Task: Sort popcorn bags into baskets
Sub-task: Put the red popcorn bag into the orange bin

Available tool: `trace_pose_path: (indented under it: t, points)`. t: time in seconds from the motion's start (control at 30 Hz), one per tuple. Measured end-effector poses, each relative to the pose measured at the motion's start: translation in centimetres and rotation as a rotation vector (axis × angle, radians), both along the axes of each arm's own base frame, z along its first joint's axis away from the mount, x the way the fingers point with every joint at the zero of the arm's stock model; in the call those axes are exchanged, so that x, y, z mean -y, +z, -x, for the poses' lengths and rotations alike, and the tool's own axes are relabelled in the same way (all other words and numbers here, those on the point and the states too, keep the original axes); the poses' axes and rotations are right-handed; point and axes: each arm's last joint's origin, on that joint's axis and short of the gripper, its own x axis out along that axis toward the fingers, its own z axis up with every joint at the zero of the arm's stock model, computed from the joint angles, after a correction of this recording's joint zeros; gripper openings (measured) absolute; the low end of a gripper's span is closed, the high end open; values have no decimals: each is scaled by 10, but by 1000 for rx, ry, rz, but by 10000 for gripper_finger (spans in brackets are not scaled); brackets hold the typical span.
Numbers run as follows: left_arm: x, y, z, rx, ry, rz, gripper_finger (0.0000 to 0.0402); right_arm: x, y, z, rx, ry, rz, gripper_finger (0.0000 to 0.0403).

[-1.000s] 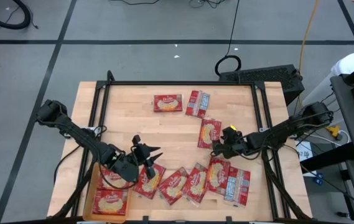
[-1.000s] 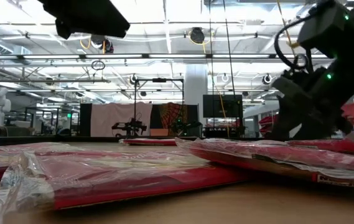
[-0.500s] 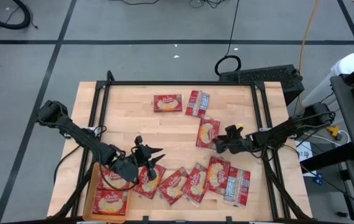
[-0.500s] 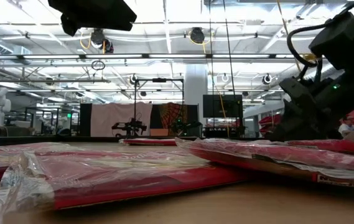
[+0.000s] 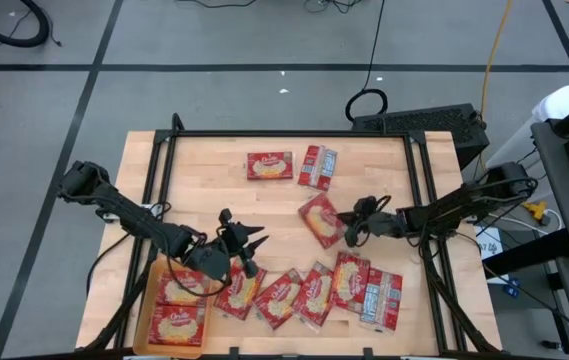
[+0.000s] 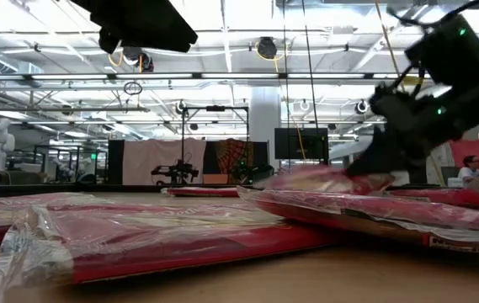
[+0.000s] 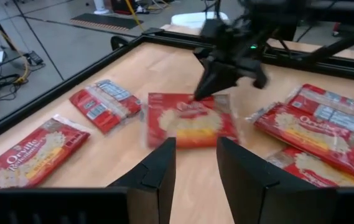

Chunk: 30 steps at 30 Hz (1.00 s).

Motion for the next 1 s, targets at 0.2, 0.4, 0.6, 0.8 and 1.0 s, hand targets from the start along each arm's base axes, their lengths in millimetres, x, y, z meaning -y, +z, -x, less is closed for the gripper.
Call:
trace_pose_path:
  t: [0.2, 0.4, 0.6, 0.8, 1.0]
  points:
    - [-21, -1, -11, -33, -36, 66, 121, -5, 14, -8, 66, 204, 221, 1]
    - [-46, -7, -23, -99, -117, 126, 173, -6, 18, -10, 71, 275, 313, 0]
    - [-75, -7, -34, -100, -112, 110, 264, -12, 28, -19, 85, 371, 438, 0]
    - [-101, -17, -52, -65, -217, 141, 313, -20, 42, -31, 104, 422, 542, 0]
    - [-110, -31, -71, 1, -352, 146, 291, -22, 51, -38, 118, 435, 588, 0]
